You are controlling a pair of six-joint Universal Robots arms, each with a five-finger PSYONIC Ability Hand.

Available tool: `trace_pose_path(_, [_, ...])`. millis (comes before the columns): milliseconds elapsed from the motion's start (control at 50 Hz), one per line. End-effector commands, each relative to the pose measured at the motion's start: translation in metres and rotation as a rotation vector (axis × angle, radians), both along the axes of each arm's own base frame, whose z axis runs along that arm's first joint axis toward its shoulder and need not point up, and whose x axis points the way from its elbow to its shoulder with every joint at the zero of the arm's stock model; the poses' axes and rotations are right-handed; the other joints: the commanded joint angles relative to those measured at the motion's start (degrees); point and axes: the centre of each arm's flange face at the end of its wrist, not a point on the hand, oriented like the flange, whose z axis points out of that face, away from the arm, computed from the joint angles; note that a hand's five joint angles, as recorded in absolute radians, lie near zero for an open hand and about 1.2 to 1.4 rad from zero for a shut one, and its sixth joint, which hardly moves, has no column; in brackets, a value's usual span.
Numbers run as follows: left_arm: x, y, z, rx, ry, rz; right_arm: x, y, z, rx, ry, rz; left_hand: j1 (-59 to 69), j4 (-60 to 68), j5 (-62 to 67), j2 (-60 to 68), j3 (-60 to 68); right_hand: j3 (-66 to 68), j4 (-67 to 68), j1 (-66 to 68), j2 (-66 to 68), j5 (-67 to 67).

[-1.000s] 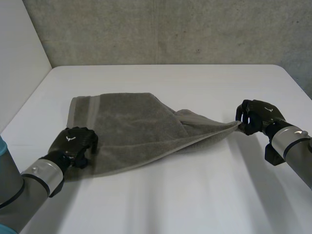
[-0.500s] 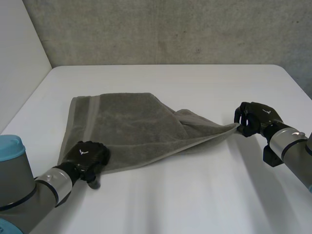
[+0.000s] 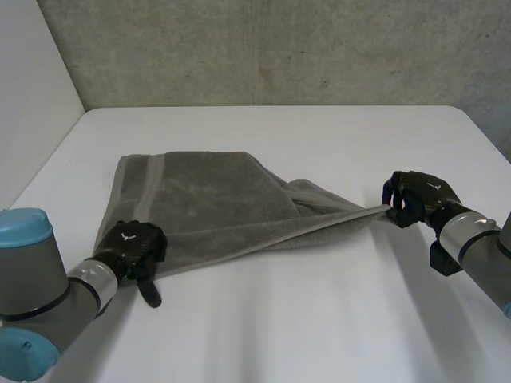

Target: Fold the towel.

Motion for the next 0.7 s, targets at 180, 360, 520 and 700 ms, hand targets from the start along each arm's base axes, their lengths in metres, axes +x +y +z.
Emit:
trace_pose_path(180, [0.004, -0.010, 0.009, -0.034, 0.010, 0.023, 0.000, 0.000, -0.003, 0.007, 0.003, 0.002, -0.9, -1.9, 0.7, -2.0, -2.3, 3.1, 2.8, 3.3, 3.9, 3.3])
trace_pose_path(360, [0.003, -0.013, 0.011, -0.046, 0.013, 0.022, 0.000, 0.000, -0.005, 0.008, 0.015, 0.006, 0.3, -0.7, 1.9, -0.8, -1.2, 3.1, 2.8, 3.3, 3.9, 3.3])
trace_pose_path(520, [0.003, -0.016, 0.012, -0.054, 0.014, 0.020, 0.001, 0.000, -0.004, 0.003, 0.021, 0.010, 0.3, -0.7, 1.9, -0.8, -1.2, 3.1, 2.8, 3.3, 3.9, 3.3])
trace_pose_path(700, [0.002, -0.023, 0.013, -0.077, 0.017, 0.022, 0.000, 0.000, -0.006, 0.009, 0.022, 0.008, 0.3, -0.7, 1.9, -0.8, -1.2, 3.1, 2.8, 3.3, 3.9, 3.3])
